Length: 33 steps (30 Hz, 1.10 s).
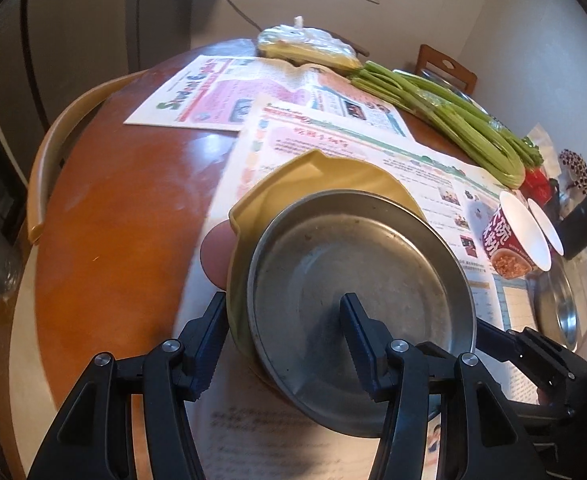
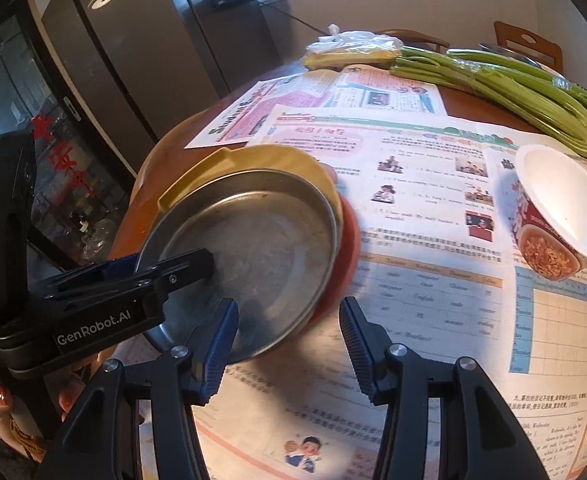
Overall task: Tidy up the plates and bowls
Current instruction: 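Lower the held steel tray onto the yellow shell plate with the left tool, then open the left tool and release the steel tray on the stack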
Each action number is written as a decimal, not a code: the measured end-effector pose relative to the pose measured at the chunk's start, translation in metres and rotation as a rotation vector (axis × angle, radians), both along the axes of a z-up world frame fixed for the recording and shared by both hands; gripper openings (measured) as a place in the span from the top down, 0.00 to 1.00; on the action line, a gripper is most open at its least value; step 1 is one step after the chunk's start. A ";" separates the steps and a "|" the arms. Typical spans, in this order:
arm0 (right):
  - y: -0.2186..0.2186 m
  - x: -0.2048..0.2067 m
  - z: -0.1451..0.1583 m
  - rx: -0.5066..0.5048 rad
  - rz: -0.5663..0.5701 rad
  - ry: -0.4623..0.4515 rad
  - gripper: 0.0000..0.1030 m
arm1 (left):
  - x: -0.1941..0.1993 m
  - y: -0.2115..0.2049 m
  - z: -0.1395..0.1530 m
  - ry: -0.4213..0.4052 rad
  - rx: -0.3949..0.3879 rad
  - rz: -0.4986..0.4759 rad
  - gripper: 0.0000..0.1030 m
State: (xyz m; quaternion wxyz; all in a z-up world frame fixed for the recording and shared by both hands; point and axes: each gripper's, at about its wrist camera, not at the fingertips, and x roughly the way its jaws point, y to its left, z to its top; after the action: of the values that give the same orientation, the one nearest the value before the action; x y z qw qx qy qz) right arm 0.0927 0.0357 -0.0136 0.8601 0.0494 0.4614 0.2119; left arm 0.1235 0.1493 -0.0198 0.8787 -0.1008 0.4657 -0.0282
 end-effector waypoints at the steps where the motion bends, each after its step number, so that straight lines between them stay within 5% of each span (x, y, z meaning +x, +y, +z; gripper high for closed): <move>1: -0.003 0.001 0.000 -0.002 -0.008 -0.001 0.49 | 0.003 -0.002 0.000 0.002 -0.002 -0.003 0.44; 15: -0.046 0.018 -0.001 0.017 -0.114 -0.012 0.49 | 0.031 -0.042 0.000 0.008 0.002 -0.052 0.44; 33: -0.056 0.005 0.024 0.018 -0.144 -0.112 0.49 | 0.007 -0.027 0.030 -0.084 0.081 0.041 0.43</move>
State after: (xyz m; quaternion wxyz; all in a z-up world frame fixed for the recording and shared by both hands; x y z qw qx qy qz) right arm 0.0974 -0.0207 0.0106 0.8971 0.0780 0.4059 0.1560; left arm 0.1301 0.1221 0.0101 0.9014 -0.0733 0.4268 0.0048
